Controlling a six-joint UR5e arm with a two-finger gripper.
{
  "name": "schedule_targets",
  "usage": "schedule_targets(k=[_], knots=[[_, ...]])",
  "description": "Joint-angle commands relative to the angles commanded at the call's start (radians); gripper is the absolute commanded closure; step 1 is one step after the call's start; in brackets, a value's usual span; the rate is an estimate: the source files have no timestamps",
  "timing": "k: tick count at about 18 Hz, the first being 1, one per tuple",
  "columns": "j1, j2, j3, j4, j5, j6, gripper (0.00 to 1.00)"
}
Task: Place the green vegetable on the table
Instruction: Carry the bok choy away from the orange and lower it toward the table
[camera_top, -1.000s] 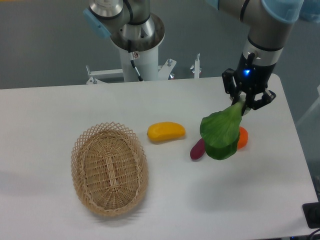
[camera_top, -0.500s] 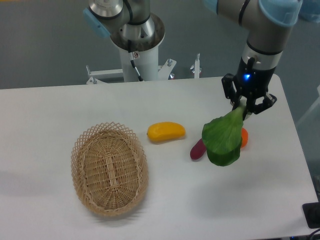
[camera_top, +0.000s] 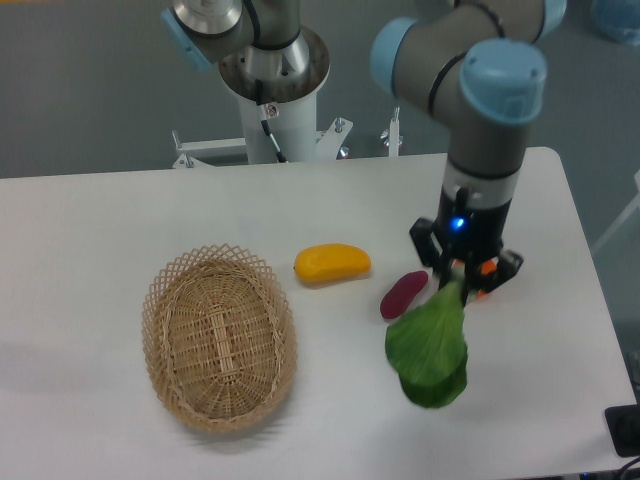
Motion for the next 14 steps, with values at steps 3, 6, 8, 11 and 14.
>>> schedule_targets(k=[3,6,8,11,14], knots=[[-0.037,-0.077,-0.011,0.098,0.049,0.009,0.8],[-0.055,-0.132,-0.018,0.118,0.11,0.087,0.8],[-0.061,-0.164,-0.015,0.143,0.123,0.109,0.8],[-0.066,-0.177,-0.037,0.175,0.124,0.146,0.8],[-0.071,-0.178,-0.063,0.181,0.126,0.153,0.8]])
